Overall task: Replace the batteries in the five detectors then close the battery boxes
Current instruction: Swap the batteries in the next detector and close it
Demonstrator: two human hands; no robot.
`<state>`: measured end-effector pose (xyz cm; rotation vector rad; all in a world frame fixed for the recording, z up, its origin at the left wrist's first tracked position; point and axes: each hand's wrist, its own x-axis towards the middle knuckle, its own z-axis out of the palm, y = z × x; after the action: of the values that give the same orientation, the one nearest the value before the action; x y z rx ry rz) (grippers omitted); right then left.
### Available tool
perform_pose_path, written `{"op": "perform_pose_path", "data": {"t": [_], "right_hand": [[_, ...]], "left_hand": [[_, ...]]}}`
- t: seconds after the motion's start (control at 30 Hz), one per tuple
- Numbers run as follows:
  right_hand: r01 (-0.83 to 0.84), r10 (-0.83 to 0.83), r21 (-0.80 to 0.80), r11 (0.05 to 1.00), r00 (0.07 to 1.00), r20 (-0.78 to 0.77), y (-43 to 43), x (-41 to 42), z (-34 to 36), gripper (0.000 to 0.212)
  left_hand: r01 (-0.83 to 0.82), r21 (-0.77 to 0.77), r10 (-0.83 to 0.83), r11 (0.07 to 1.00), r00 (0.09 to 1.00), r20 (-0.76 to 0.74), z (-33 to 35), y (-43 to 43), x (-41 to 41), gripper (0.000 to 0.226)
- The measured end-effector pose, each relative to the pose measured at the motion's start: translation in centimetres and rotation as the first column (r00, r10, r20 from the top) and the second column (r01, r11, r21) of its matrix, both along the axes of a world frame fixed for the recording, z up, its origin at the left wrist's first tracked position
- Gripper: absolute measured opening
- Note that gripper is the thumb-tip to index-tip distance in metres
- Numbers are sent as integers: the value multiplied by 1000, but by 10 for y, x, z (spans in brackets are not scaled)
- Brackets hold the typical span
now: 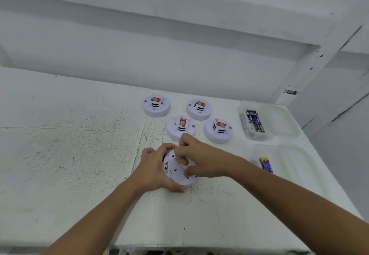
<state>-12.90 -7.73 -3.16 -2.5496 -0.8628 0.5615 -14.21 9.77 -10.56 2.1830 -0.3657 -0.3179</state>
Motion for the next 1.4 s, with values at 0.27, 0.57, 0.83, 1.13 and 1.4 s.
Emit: {"op": "perform_pose_path", "data": {"t": [0.27,0.57,0.83,1.13,1.4], "right_hand": [[867,-429,483,122,485,-762,-24,-15,-25,37],[845,-885,263,466,452,114,-41,-35,-64,39],[821,-751,-114,559,559,352,-40,-31,-62,36],[740,-765,199,643,604,226,-25,-16,-38,16],[342,-367,204,917,925,98,14,-17,-30,14]], "left_hand": [[-10,-9,10,1000,1000,11,-5,0,1,99],[16,38,-18,999,998,63,-9,-2,3,95],[19,38,-21,999,998,55,-9,-2,2,96],[21,42,-24,999,998,64,-6,0,1,96],[59,5,-59,998,991,122,2,-3,-4,93]]}}
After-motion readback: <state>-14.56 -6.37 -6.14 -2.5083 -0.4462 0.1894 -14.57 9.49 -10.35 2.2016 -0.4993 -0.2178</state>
